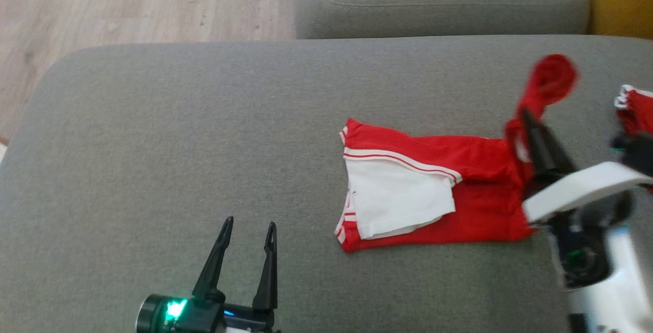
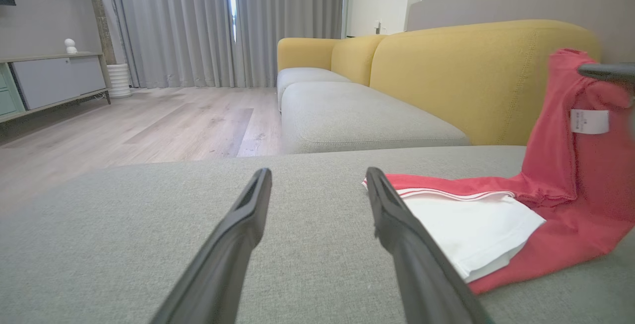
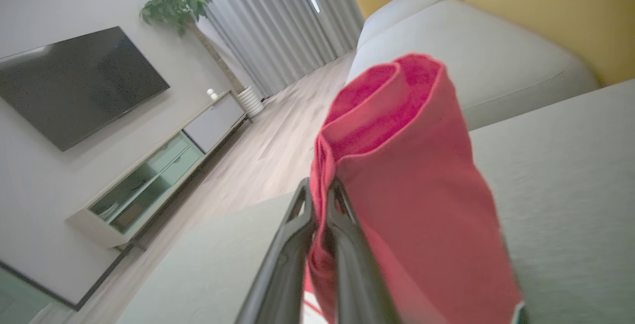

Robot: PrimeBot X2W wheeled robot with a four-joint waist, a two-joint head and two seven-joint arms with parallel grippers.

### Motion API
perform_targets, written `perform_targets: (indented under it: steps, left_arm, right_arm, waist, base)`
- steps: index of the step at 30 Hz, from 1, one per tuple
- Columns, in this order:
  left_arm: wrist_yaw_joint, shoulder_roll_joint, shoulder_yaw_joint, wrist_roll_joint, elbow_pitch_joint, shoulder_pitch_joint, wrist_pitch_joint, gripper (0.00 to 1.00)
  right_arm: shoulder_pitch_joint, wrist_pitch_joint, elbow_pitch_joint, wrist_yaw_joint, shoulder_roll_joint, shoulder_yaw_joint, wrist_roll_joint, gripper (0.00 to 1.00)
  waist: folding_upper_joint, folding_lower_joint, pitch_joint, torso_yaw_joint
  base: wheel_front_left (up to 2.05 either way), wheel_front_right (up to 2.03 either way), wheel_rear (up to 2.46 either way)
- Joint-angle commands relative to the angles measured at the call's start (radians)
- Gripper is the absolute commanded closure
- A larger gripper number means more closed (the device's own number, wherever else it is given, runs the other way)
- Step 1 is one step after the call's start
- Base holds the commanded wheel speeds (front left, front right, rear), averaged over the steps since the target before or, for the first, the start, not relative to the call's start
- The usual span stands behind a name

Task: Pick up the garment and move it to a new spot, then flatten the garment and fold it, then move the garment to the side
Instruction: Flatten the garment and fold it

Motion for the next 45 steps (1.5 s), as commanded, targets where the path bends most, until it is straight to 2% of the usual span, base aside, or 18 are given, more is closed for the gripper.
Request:
perform_targets:
  steps: [1, 6, 16, 17, 18, 24, 28, 32, 36, 39, 41, 45]
  left_arm:
    - [-0.005, -0.013, 0.031, 0.011, -0.026, -0.027, -0.01, 0.0]
    - [-0.014, -0.014, 0.02, 0.01, -0.014, -0.033, -0.01, 0.0]
    - [-0.019, -0.016, 0.024, 0.007, -0.004, -0.043, -0.01, 0.0]
    - [-0.019, -0.016, 0.02, 0.005, -0.006, -0.047, -0.01, 0.0]
    - [-0.018, -0.016, 0.018, 0.003, -0.008, -0.05, -0.01, 0.0]
    - [-0.008, -0.016, 0.024, -0.005, -0.018, -0.042, -0.01, 0.0]
    - [0.005, -0.016, 0.047, -0.024, -0.028, -0.019, -0.01, 0.0]
    - [0.016, -0.016, 0.072, -0.036, -0.034, 0.003, -0.01, 0.0]
    - [0.027, -0.016, 0.095, -0.06, -0.034, 0.023, -0.01, 0.0]
    - [0.031, -0.016, 0.109, -0.065, -0.03, 0.04, -0.01, 0.0]
    - [0.034, -0.016, 0.117, -0.06, -0.031, 0.053, -0.01, 0.0]
    - [0.041, -0.016, 0.135, -0.055, -0.036, 0.081, -0.01, 0.0]
  right_arm:
    - [-0.033, 0.007, -0.043, 0.004, 0.011, 0.034, -0.006, 1.0]
    - [-0.047, 0.029, -0.017, 0.004, 0.069, 0.145, -0.029, 1.0]
    - [-0.068, 0.0, 0.133, 0.004, 0.106, 0.347, -0.036, 1.0]
    - [-0.078, -0.025, 0.173, 0.004, 0.109, 0.377, -0.028, 0.58]
    - [-0.083, -0.045, 0.19, 0.004, 0.11, 0.383, -0.023, 0.0]
    - [-0.104, -0.135, 0.212, 0.004, 0.108, 0.424, 0.007, 0.0]
    - [-0.079, -0.25, 0.175, 0.004, 0.031, 0.38, -0.073, 0.0]
    - [-0.006, -0.373, 0.133, 0.004, -0.032, 0.313, -0.104, 0.0]
    - [0.079, -0.451, 0.148, 0.004, -0.101, 0.278, -0.187, 0.0]
    - [0.143, -0.465, 0.175, 0.004, -0.097, 0.238, -0.227, 0.0]
    - [0.184, -0.466, 0.154, 0.004, -0.075, 0.195, -0.257, 0.0]
    - [0.237, -0.467, 0.125, 0.004, -0.038, 0.177, -0.287, 0.0]
  waist:
    - [0.0, 0.0001, 0.002, 0.013]
    - [0.0, 0.0001, 0.007, 0.052]
    - [0.0, 0.0001, 0.02, 0.093]
    - [0.0, 0.0001, 0.02, 0.097]
    - [0.0, 0.0001, 0.019, 0.099]
    - [0.0, 0.0001, -0.003, 0.091]
    - [0.0, 0.0001, -0.038, 0.071]
    - [0.0, 0.0001, -0.074, 0.04]
    - [0.0, 0.0001, -0.105, 0.01]
    - [0.0, 0.0001, -0.124, -0.006]
    - [0.0, 0.0001, -0.132, -0.015]
    - [0.0, 0.0001, -0.138, -0.026]
  base:
    - [0.0, 0.0, 0.0]
    - [0.0, 0.0, 0.0]
    - [0.0, 0.0, 0.0]
    - [0.0, 0.0, 0.0]
    - [0.0, 0.0, 0.0]
    - [0.0, 0.0, 0.0]
    - [0.0, 0.0, 0.0]
    - [0.0, 0.0, 0.0]
    - [0.0, 0.0, 0.0]
    - [0.0, 0.0, 0.0]
    - [0.0, 0.0, 0.0]
    - [0.0, 0.0, 0.0]
